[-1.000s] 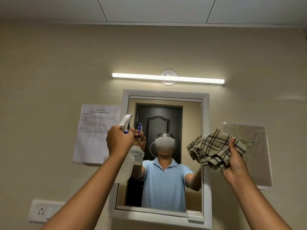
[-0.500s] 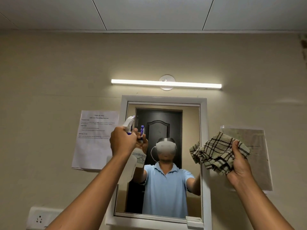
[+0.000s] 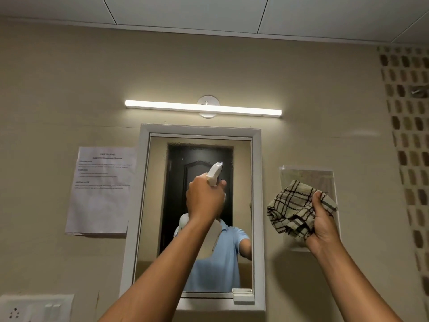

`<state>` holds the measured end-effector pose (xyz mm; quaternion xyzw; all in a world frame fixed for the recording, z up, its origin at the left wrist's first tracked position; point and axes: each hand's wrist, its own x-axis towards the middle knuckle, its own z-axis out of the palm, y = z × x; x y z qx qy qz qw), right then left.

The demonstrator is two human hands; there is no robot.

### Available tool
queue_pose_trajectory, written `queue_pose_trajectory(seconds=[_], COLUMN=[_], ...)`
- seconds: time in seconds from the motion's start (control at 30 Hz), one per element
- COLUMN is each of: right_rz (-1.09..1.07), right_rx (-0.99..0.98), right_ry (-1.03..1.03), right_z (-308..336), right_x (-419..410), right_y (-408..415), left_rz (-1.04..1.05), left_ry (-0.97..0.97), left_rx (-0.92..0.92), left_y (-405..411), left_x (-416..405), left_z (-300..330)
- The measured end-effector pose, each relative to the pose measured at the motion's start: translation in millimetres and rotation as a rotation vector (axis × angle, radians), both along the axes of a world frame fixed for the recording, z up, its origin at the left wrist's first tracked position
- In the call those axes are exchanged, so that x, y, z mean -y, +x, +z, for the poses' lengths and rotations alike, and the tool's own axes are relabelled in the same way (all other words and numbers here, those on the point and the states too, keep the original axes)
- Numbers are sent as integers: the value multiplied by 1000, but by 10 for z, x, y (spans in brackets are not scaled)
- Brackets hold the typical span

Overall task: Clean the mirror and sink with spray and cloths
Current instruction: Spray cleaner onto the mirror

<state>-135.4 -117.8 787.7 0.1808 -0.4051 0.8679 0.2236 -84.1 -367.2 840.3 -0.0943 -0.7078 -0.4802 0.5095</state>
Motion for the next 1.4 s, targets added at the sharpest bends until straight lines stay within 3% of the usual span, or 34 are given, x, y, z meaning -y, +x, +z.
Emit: queue_pose_trajectory(seconds=[0.33,0.63,1.03,1.4], right_rz=[-19,32,43,-18], right_rx=[18,4,40,67], right_ry=[5,-23,-3,-30], right_z=[-179,-218,-304,-464], right_x=[-24,350,633,324], right_y=[3,30,84,221], left_rz=[-52,121,253,146], left_ry=[-22,166,225,172], left_rx=[31,91,164,196], left_y=[8,220,446,352], left_x=[-215,581,1268,556], left_z=[-358,-549,-850,-1192])
